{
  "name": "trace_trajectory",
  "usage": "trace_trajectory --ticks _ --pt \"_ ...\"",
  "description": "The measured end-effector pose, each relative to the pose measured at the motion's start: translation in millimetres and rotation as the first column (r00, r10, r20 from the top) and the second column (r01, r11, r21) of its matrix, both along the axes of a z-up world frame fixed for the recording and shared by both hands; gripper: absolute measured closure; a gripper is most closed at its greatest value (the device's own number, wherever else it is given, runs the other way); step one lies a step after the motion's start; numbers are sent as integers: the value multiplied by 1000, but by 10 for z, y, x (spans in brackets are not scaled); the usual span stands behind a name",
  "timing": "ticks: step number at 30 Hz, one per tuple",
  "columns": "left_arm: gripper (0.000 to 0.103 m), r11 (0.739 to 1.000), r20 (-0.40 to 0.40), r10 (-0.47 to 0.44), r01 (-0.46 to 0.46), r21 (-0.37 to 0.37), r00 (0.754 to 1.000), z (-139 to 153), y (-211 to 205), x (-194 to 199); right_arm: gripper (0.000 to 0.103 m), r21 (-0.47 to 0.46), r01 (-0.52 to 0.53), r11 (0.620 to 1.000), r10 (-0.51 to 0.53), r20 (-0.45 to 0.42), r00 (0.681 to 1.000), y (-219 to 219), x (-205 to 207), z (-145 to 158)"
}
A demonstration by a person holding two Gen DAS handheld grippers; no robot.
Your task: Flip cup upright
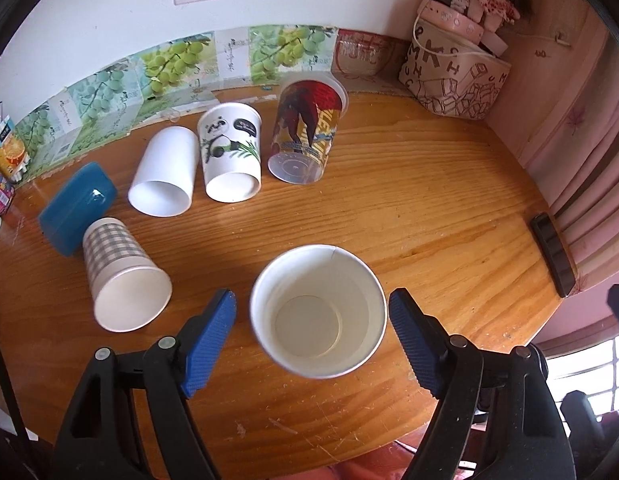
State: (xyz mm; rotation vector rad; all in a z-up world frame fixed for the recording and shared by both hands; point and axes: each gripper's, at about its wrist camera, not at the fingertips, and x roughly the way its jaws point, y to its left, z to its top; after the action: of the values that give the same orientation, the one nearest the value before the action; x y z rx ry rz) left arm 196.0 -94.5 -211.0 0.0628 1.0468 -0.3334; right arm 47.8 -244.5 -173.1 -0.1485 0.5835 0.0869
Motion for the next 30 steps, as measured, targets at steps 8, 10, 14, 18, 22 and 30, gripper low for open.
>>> trace_trajectory --ticks 8,10,14,18,22,30 --pt "21 997 18 80 -80 -6 997 331 472 -219 19 37 10 999 -10 18 1000 259 56 123" --pt "21 995 30 97 -96 -5 995 439 633 -301 19 47 17 999 -18 21 1000 336 68 184" --pt "19 990 65 138 -136 -26 988 651 955 -457 19 57 19 998 -21 47 999 546 23 353" --pt "17 985 76 158 -152 -80 985 845 1270 -625 19 79 14 997 -18 50 999 779 -85 514" --pt "17 984 122 161 -151 -89 979 1012 1471 -773 19 101 7 995 -14 66 998 1008 -237 671" --pt "3 975 247 186 -147 -168 951 1416 1748 -1099 7 109 71 992 -89 171 981 1338 -600 1075"
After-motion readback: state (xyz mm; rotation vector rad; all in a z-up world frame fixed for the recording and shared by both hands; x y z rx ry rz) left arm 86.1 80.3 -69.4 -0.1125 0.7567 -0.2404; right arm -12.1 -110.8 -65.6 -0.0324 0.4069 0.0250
